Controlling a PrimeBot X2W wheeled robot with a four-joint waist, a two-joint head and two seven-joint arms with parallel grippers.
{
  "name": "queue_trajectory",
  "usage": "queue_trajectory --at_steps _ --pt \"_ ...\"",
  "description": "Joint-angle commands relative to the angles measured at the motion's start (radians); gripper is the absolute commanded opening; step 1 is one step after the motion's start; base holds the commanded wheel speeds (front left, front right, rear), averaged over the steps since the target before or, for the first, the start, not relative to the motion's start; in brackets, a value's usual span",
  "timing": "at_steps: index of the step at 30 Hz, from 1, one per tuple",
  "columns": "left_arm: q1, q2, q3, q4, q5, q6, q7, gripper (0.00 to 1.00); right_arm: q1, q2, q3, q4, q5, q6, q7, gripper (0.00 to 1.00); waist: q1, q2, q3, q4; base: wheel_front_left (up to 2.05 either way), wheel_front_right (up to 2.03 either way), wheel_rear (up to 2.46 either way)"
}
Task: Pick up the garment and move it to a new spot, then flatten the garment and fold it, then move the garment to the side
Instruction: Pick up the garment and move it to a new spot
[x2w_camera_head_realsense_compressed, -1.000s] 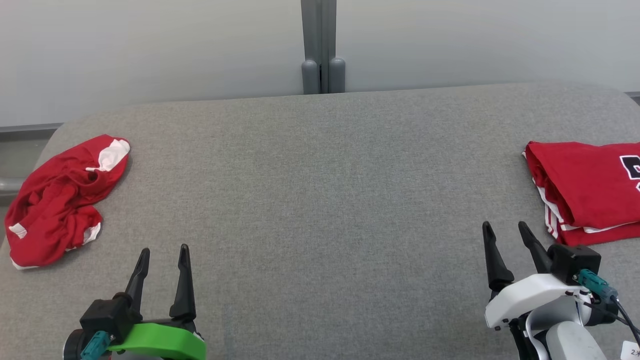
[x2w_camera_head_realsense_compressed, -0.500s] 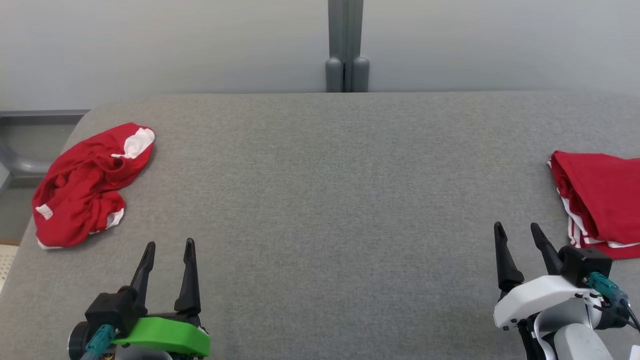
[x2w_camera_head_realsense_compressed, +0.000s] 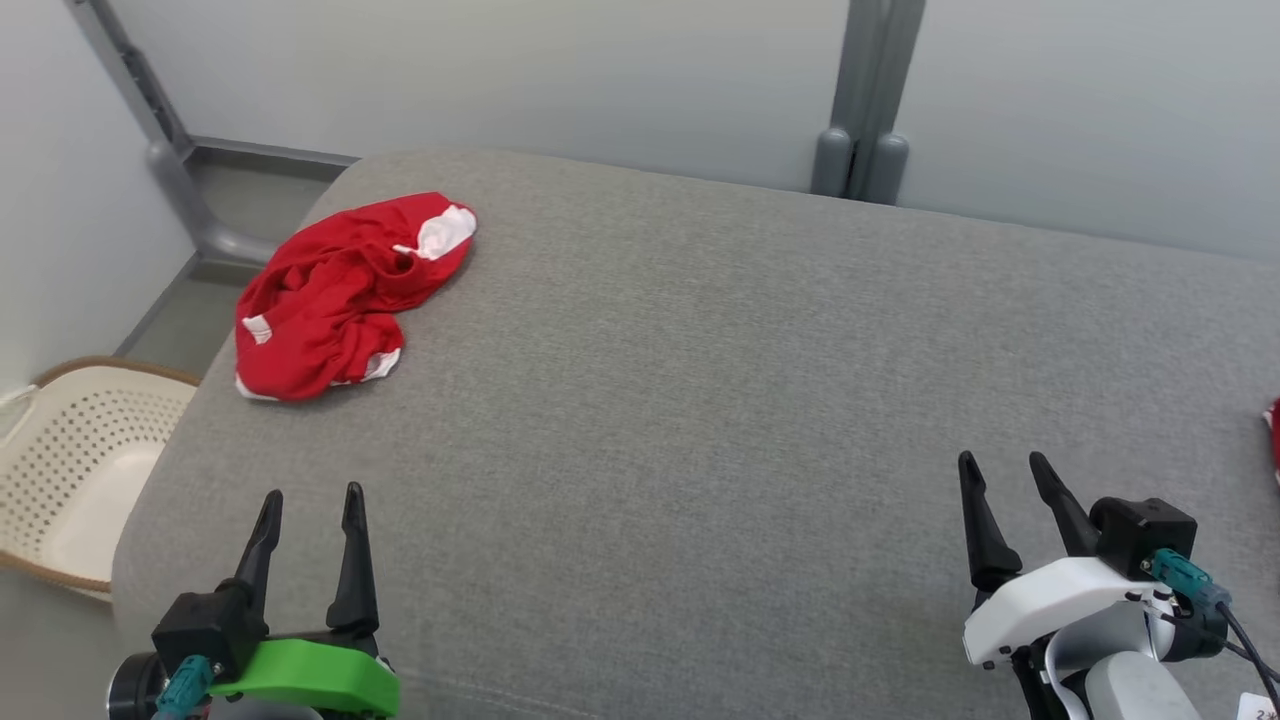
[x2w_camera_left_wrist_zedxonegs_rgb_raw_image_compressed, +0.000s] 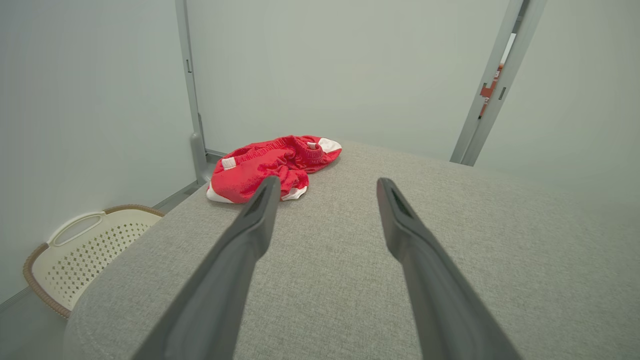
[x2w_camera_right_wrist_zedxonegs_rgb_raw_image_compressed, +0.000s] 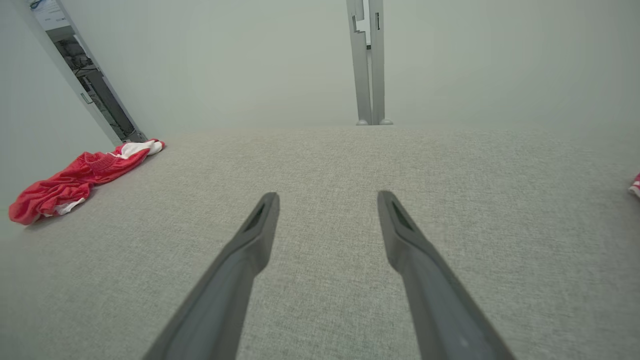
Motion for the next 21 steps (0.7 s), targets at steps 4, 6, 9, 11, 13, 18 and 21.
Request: queue_trajectory --at_steps 4,6,9,11,13,18,21 --pt "0.014 0.003 0.026 -0.004 0.016 -0.005 0.0 1.0 -0.01 -0.002 0.017 0.011 0.017 -0.001 -0.011 1.0 0.0001 0.0 0.004 0.137 0.0 0.0 0.0" --pt "0.017 0.003 0.044 -0.008 0.017 -0.006 0.0 1.0 -0.014 -0.002 0.023 0.022 0.018 -0.001 -0.012 1.0 0.0001 0.0 0.004 0.175 0.0 0.0 0.0" --pt "0.022 0.002 0.056 -0.009 0.018 -0.008 0.0 1.0 -0.014 -0.002 0.035 0.027 0.026 -0.001 -0.013 1.0 0.0001 0.0 0.002 0.199 0.0 0.0 0.0" --pt "0.03 0.003 0.064 -0.012 0.014 -0.008 0.0 1.0 -0.018 -0.002 0.044 0.032 0.03 -0.001 -0.012 1.0 0.0001 0.0 0.003 0.21 0.0 0.0 0.0" --pt "0.039 0.002 0.071 -0.019 0.006 -0.009 0.0 1.0 -0.029 -0.002 0.053 0.038 0.028 -0.001 -0.01 1.0 0.0001 0.0 0.007 0.214 0.0 0.0 0.0" --pt "0.046 0.002 0.083 -0.035 -0.01 -0.001 0.0 1.0 -0.05 -0.003 0.06 0.048 0.019 -0.001 -0.005 1.0 0.0001 0.0 0.019 0.22 0.0 0.0 0.0" --pt "0.042 0.002 0.083 -0.039 -0.012 0.007 0.0 1.0 -0.062 -0.002 0.061 0.052 0.012 -0.001 -0.004 1.0 0.0001 0.0 0.026 0.222 0.0 0.0 0.0"
